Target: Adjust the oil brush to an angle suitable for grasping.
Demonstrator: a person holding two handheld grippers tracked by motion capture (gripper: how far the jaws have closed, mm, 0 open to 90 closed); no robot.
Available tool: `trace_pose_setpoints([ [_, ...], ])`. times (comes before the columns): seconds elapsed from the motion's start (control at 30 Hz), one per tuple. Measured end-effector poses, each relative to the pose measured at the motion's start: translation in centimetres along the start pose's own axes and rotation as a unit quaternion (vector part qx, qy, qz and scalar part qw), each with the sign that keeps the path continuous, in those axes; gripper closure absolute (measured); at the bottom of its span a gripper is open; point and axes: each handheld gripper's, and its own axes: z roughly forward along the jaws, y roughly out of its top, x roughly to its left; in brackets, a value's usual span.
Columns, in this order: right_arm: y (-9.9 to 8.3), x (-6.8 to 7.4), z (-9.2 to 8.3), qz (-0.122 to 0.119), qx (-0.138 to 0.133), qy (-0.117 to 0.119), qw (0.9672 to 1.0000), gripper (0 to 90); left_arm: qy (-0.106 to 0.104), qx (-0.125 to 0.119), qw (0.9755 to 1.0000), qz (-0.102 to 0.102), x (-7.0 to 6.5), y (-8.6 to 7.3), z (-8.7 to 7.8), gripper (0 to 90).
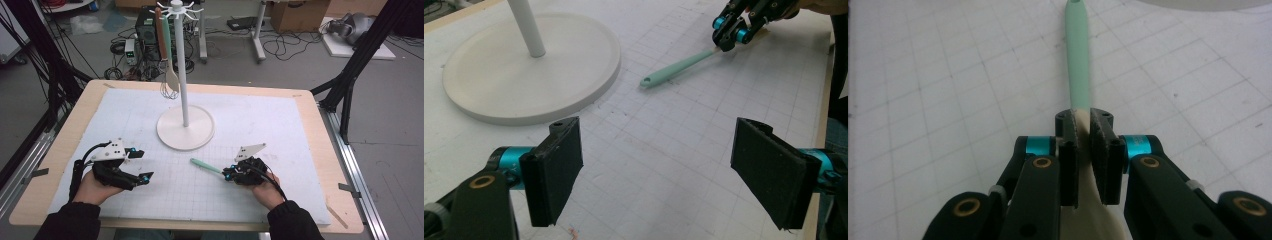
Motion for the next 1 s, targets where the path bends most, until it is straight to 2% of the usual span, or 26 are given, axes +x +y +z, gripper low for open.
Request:
trace_pose_setpoints([
  [0.2, 0.0, -0.1, -0.7, 0.005, -0.023, -0.001, 0.9997, 82.8, -0.003, 0.002, 1.0000, -0.001, 0.0, 0.0, 0.0, 21.2],
  [0.3, 0.1, 0.0, -0.8, 0.003, -0.026, 0.003, 0.9997, 82.8, -0.003, 0.000, 1.0000, -0.003, 0.0, 0.0, 0.1, 21.2],
  [0.57, 0.5, 0.6, -1.4, -0.002, -0.043, 0.021, 0.9989, 82.7, -0.012, 0.003, 0.9999, 0.000, -0.1, 0.1, 0.3, 21.8],
  [0.77, 0.9, 0.9, -1.7, -0.013, -0.050, 0.028, 0.9983, 82.7, -0.015, 0.002, 0.9999, -0.001, -0.1, 0.2, 0.4, 22.2],
  [1.0, 1.0, 1.0, -1.8, -0.014, -0.051, 0.034, 0.9981, 82.7, -0.014, 0.001, 0.9999, 0.000, -0.1, 0.2, 0.3, 22.3],
])
